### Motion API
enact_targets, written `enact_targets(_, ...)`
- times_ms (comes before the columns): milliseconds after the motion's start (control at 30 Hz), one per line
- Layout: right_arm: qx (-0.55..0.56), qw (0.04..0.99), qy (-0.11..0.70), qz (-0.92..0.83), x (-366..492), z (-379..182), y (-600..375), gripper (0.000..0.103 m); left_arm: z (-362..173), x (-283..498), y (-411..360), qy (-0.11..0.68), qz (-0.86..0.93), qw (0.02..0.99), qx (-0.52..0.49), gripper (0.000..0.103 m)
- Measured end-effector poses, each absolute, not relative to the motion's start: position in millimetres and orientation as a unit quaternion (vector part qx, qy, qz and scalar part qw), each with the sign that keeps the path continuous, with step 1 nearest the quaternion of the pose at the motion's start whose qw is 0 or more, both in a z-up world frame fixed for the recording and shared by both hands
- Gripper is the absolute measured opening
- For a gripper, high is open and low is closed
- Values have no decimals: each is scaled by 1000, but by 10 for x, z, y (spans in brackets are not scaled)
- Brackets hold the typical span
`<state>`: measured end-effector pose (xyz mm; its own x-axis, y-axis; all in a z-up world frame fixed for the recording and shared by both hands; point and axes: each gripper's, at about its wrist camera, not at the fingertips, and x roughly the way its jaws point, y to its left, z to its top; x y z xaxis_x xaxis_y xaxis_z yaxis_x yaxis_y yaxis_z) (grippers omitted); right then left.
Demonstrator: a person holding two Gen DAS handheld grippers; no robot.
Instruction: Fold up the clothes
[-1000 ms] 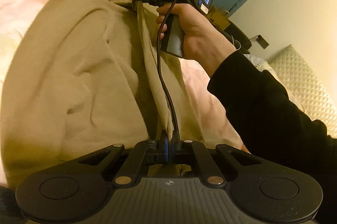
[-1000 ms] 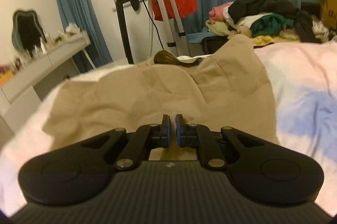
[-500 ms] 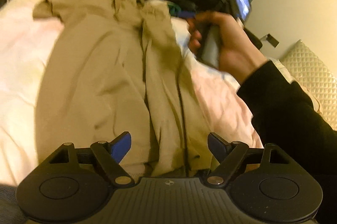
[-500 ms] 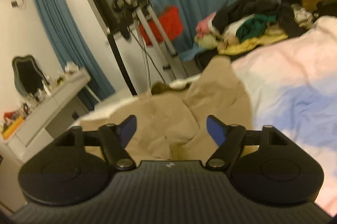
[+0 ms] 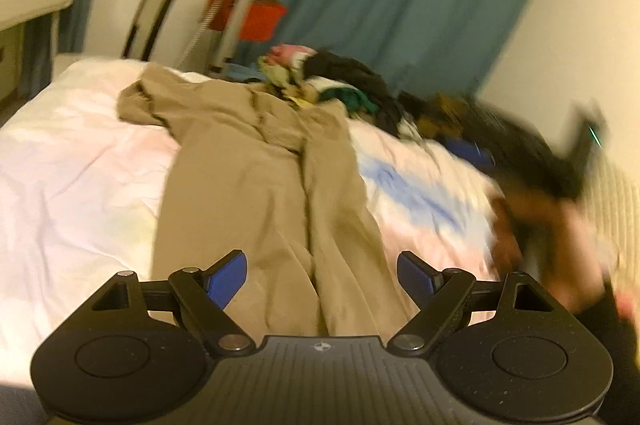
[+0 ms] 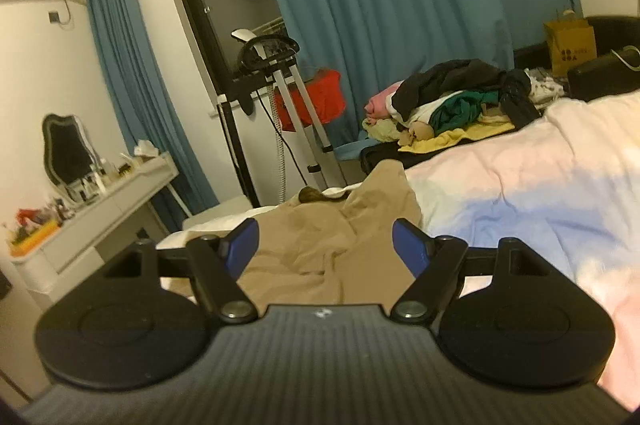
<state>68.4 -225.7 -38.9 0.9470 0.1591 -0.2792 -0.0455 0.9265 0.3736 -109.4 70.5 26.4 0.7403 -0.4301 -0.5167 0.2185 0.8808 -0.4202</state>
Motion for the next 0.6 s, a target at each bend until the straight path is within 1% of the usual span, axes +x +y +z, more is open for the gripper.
enact_targets(100, 191, 968, 155, 52, 534, -465, -2255, 77, 286, -597, 1009, 333, -136, 904, -229, 84)
enact_targets(200, 196, 966, 161, 54, 526, -549, -2222, 77, 246, -20, 1197, 359, -75, 893, -261, 85)
enact_targets(300, 193, 965, 169, 58, 610, -594, -2191, 77, 129, 519, 1300, 360, -60, 886, -285, 87)
enact_targets(400, 194, 964, 173, 62, 672, -657, -2199, 77, -151, 1043, 1412, 367, -32, 871, -324, 87)
enact_targets(533, 192, 962, 188, 55, 783, -822, -2223, 77, -602, 1612, 1484, 342, 20, 885, -316, 87)
enact_targets(600, 197, 958, 201, 50, 872, -931, -2243, 77, -802, 1826, 1550, 330, 36, 888, -318, 85)
